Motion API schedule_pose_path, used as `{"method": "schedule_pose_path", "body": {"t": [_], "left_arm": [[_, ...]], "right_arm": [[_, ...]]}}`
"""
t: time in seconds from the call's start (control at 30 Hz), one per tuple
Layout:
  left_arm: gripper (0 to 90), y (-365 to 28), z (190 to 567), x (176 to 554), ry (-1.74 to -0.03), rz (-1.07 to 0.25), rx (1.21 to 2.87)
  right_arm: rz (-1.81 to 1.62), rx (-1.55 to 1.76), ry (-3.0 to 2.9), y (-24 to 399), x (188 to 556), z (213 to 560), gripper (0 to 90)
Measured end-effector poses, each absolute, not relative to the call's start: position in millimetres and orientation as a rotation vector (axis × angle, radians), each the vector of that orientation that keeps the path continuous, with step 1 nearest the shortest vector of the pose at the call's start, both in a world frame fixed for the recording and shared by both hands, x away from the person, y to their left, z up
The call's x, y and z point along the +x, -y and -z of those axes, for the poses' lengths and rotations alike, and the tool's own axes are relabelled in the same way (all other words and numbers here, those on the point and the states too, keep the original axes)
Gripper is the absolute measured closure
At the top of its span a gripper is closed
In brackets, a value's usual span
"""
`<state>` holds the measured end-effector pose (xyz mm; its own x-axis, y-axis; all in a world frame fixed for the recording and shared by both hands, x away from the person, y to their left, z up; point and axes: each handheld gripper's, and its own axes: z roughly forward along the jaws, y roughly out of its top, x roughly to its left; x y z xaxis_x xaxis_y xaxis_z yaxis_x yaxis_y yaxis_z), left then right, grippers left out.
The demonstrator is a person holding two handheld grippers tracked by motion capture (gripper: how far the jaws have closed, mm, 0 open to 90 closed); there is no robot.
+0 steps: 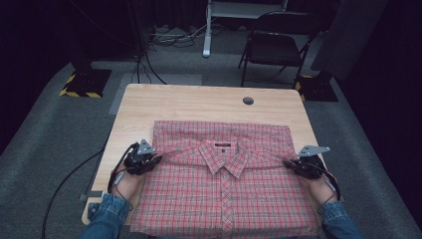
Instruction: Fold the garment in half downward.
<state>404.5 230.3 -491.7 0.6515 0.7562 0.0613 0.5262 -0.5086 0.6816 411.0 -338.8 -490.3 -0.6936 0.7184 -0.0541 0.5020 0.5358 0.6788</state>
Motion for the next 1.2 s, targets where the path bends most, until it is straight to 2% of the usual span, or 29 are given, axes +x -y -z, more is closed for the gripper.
{"method": "schedule_pose_path", "body": {"t": [0.37,0.57,0.7,0.87,1.0,1.1,1.2], "left_arm": [[80.7,-232,491,445,-1.052,-0.491,2.221],[83.0,-235,482,451,-1.063,-0.478,2.184],[83.7,-239,453,433,-1.004,-0.493,2.11],[83.6,-249,428,382,-0.923,-0.462,2.075],[83.2,-249,453,357,-0.915,-0.398,2.167],[83.0,-245,476,354,-0.94,-0.402,2.233],[82.8,-245,484,357,-0.96,-0.386,2.219]], "right_arm": [[-0.864,1.05,-2.414,323,456,489,84.3],[-0.864,1.043,-2.395,319,462,480,85.0],[-0.956,1.009,-2.349,324,450,454,85.2],[-1.041,0.926,-2.333,333,409,426,85.1],[-1.021,0.91,-2.454,338,379,446,84.8],[-0.941,0.901,-2.528,334,370,468,84.7],[-0.936,0.922,-2.528,334,371,480,84.5]]}}
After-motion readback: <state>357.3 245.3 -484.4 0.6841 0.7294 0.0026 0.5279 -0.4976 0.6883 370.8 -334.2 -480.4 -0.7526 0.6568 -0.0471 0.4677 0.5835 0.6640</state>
